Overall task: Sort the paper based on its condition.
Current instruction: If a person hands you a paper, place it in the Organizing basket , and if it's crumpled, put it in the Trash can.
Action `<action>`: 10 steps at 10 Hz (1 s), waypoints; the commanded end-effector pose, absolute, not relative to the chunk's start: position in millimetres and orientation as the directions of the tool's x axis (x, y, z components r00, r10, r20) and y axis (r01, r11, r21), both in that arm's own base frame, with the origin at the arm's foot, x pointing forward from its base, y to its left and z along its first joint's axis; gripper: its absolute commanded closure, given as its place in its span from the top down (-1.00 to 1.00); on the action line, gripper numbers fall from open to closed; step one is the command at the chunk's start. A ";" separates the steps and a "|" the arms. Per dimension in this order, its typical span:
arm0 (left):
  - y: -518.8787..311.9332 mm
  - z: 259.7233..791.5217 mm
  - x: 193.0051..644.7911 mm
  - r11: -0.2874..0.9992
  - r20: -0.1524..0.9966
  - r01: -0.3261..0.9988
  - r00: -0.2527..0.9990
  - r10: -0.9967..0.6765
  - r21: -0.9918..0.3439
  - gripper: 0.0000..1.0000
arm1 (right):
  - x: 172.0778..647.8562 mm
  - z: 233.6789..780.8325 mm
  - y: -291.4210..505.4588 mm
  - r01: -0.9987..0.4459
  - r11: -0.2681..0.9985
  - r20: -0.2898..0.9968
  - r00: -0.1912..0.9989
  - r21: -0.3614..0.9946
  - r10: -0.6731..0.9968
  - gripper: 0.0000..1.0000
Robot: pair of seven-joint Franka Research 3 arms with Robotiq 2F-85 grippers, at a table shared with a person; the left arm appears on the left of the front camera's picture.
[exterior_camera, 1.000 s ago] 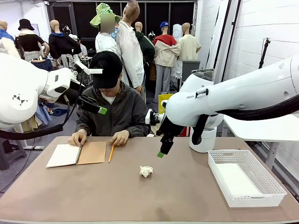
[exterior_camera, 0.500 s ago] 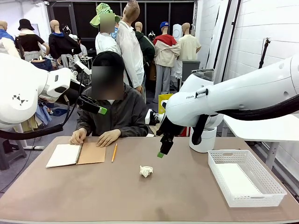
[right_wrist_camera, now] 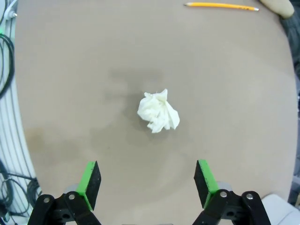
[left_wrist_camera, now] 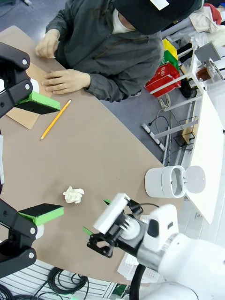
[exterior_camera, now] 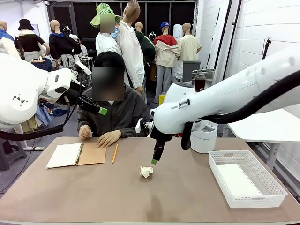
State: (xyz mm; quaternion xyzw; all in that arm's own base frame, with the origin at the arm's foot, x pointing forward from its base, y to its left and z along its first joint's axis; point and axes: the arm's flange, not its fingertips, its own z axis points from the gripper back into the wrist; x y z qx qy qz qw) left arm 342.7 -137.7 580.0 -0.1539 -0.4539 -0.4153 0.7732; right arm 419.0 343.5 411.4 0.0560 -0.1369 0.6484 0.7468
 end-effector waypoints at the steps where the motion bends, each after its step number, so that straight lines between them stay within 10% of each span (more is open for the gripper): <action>1: -136.5 578.5 343.6 0.600 0.826 0.787 0.237 -0.511 0.145 1.00 | 437.2 401.5 364.6 -0.983 0.144 0.228 0.116 -0.111 0.967 1.00; 10: -136.5 578.5 343.6 0.600 0.826 0.787 0.237 -0.511 0.145 1.00 | 458.2 340.9 393.7 -1.000 0.018 0.151 0.019 0.006 0.988 1.00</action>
